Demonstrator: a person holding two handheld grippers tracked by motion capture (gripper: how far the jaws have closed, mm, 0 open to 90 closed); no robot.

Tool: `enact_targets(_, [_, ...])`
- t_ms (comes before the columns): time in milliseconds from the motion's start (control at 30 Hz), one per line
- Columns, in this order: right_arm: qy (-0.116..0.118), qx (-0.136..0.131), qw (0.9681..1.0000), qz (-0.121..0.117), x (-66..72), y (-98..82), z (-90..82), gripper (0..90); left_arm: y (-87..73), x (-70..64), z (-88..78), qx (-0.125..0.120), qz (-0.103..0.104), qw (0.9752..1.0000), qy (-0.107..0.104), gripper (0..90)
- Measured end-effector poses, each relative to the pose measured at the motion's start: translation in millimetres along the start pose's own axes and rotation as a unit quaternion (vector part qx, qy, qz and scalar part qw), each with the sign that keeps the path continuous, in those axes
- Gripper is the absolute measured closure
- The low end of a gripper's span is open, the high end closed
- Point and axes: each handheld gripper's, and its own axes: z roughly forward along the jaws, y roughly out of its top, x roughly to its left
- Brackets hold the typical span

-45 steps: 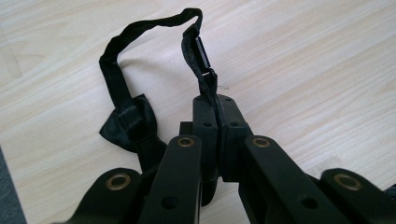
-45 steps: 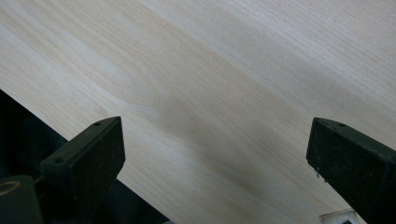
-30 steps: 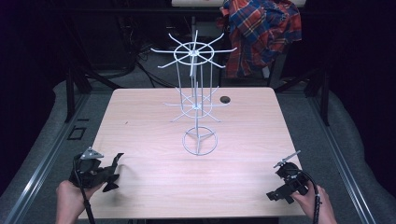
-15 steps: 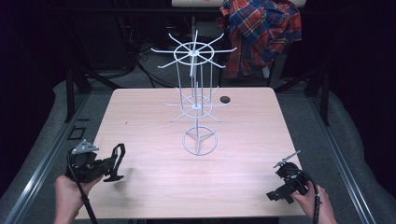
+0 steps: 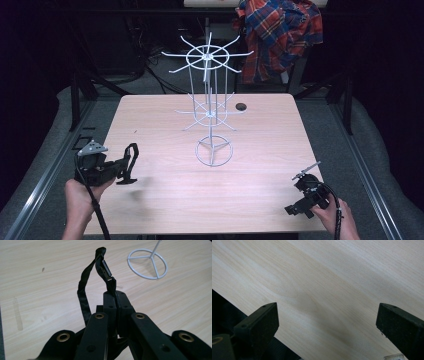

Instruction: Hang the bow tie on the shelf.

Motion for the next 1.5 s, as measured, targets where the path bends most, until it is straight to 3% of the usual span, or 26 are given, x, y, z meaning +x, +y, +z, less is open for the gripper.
enact_targets(267, [-0.005,-0.005,0.9999,-0.008,-0.9,-0.9,-0.4,4.1,13.6,-3.3,10.0,-0.014,-0.001,0.9999,-0.006,88.1])
enact_targets(300, [-0.016,-0.003,0.9998,-0.008,-0.5,-1.0,-1.6,4.1,17.4,-5.6,11.8,-0.017,0.000,0.9998,-0.008,88.1])
enact_targets(367, [-0.014,-0.006,0.9999,-0.005,-0.4,-1.2,-1.4,4.1,20.3,-6.7,13.2,-0.019,0.004,0.9998,-0.008,88.1])
enact_targets(433, [0.005,-0.012,0.9999,-0.004,-0.7,-1.5,1.0,4.1,23.3,-7.9,16.0,-0.022,0.002,0.9997,-0.008,88.1])
enact_targets(467, [-0.013,-0.005,0.9999,-0.008,-0.5,-1.5,-0.9,4.1,23.3,-7.9,16.0,-0.022,0.002,0.9997,-0.008,88.1])
enact_targets(533, [-0.005,-0.019,0.9998,0.001,0.7,-2.3,1.6,4.1,26.7,-6.6,19.8,-0.023,0.001,0.9997,-0.009,88.1])
enact_targets(600, [-0.004,-0.001,1.0000,-0.008,-0.8,-1.0,-0.5,4.1,29.3,-4.6,22.0,-0.020,0.002,0.9997,-0.011,88.0])
enact_targets(967, [0.000,-0.013,0.9999,-0.005,1.5,-1.4,-0.2,4.1,41.9,-3.3,32.9,-0.029,-0.005,0.9994,-0.016,88.0])
enact_targets(1500, [0.005,-0.005,0.9999,-0.011,0.7,-0.5,0.9,4.2,69.3,-13.8,53.3,-0.038,0.020,0.9986,-0.031,88.1])
